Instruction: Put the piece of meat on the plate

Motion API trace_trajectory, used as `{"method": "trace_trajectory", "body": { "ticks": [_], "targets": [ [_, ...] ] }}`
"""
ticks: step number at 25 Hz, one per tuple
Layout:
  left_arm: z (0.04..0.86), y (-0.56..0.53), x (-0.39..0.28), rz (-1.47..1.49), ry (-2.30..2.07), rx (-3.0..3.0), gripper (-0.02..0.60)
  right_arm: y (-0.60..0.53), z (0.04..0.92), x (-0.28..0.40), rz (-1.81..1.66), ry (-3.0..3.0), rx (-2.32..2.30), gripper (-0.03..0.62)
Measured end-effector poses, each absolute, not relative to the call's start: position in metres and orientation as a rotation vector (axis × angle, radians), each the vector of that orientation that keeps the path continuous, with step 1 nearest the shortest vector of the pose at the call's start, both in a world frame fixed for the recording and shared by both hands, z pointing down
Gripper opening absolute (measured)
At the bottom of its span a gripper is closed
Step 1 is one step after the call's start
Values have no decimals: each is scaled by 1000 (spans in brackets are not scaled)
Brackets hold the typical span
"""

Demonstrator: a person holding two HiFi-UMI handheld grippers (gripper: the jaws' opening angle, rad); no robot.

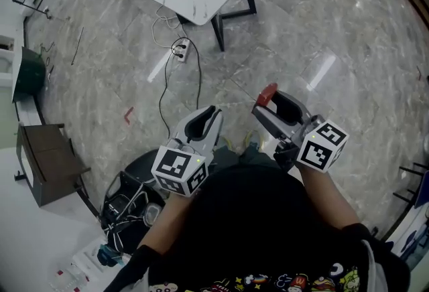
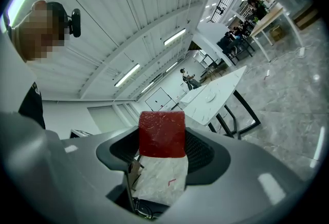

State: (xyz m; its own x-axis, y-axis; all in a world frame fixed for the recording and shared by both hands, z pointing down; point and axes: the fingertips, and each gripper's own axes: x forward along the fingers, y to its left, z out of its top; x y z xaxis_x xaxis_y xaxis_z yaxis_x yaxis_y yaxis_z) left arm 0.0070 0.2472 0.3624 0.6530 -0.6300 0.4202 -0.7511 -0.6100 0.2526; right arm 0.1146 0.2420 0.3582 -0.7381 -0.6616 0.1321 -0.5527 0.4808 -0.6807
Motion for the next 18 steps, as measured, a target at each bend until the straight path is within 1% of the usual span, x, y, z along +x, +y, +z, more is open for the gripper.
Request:
{"method": "trace_trajectory", "body": {
  "ticks": [11,18],
  "targets": [
    [366,245,24,390,-1053,2479,60,243,360,122,-1090,2601,-1082,300],
    [364,230,14,335,-1056,2485,60,231,359,112,-1078,2644,-1110,299]
  ]
}}
